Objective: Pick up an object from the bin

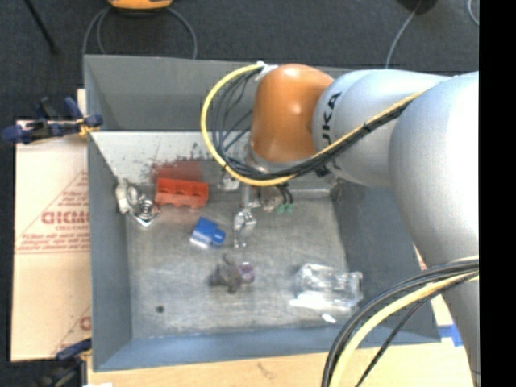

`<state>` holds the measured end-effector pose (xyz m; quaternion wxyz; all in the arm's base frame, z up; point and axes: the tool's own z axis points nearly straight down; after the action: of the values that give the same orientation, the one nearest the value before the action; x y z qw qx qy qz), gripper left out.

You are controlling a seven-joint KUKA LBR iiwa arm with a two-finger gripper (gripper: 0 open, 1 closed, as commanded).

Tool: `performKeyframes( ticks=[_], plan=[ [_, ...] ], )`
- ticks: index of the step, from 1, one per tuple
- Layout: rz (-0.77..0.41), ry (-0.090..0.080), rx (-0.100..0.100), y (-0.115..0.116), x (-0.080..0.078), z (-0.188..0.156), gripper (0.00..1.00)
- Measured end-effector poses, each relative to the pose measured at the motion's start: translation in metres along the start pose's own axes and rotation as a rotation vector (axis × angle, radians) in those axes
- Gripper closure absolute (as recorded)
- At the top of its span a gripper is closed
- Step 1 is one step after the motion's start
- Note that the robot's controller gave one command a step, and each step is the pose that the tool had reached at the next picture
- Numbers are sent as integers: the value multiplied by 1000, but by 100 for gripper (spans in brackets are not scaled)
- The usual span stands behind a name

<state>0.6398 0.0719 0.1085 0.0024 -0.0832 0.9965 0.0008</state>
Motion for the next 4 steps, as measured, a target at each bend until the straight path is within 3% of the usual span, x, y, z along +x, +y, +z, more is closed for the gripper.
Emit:
performKeyframes(
  ticks=[1, 2, 3, 4],
  plan=[
    [9, -1, 2, -41, 13, 32, 0],
    [-129, -17, 4, -62, 39, 32, 0],
    [-243, -7, 2, -6, 42, -55, 0],
    [-624, -10, 3, 51, 39, 8, 0]
  ],
)
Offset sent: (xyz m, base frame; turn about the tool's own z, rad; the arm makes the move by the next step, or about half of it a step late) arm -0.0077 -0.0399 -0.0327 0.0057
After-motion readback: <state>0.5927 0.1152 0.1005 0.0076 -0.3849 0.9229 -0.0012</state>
